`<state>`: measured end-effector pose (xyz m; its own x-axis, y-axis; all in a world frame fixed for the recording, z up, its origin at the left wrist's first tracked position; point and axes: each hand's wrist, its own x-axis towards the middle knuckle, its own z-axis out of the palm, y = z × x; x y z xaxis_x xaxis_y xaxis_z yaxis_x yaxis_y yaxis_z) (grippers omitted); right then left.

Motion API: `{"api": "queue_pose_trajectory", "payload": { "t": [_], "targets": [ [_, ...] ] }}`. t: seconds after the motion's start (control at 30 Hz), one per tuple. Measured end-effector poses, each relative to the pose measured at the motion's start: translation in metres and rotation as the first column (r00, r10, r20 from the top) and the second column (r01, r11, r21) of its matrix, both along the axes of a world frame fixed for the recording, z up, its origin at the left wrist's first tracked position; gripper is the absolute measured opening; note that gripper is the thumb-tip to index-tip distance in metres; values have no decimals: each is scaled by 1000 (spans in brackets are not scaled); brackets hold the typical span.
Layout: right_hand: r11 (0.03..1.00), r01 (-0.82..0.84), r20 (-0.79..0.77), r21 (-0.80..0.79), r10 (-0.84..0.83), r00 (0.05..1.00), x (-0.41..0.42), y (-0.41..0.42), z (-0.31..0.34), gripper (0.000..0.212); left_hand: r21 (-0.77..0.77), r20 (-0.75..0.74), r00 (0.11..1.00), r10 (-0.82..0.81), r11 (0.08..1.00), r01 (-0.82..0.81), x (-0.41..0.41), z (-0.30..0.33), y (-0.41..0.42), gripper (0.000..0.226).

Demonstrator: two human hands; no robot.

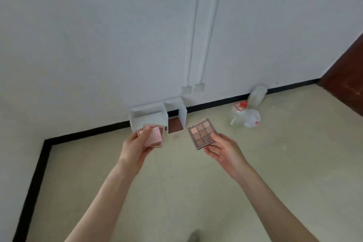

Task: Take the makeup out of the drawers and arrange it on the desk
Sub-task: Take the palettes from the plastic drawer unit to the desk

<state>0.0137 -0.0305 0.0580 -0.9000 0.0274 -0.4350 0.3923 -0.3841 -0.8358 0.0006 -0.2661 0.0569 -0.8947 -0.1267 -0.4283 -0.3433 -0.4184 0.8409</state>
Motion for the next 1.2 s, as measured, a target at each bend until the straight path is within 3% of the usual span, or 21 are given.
{"api": "queue_pose_trajectory", "payload": {
  "t": [0.23,0.53,0.63,0.87,1.2],
  "targets": [
    [942,336,-118,-17,-336,935,-34,193,42,13,-1,-90,904,-419,907,420,-107,27,214,15],
    [696,716,-69,-59,-718,693,-35,380,34,15,-17,-75,647,-758,650,760,-179,19,453,20],
    [613,789,-57,-48,-790,610,-53,442,30,15,1,-65,590,-805,591,806,-208,15,526,27],
    [422,905,-68,-50,-906,418,-97,583,52,16,-7,-66,453,-889,454,891,-299,26,715,19],
    [247,969,-24,-9,-969,247,-100,744,40,16,-27,69,190,-979,188,982,-312,12,925,17]
  ]
}}
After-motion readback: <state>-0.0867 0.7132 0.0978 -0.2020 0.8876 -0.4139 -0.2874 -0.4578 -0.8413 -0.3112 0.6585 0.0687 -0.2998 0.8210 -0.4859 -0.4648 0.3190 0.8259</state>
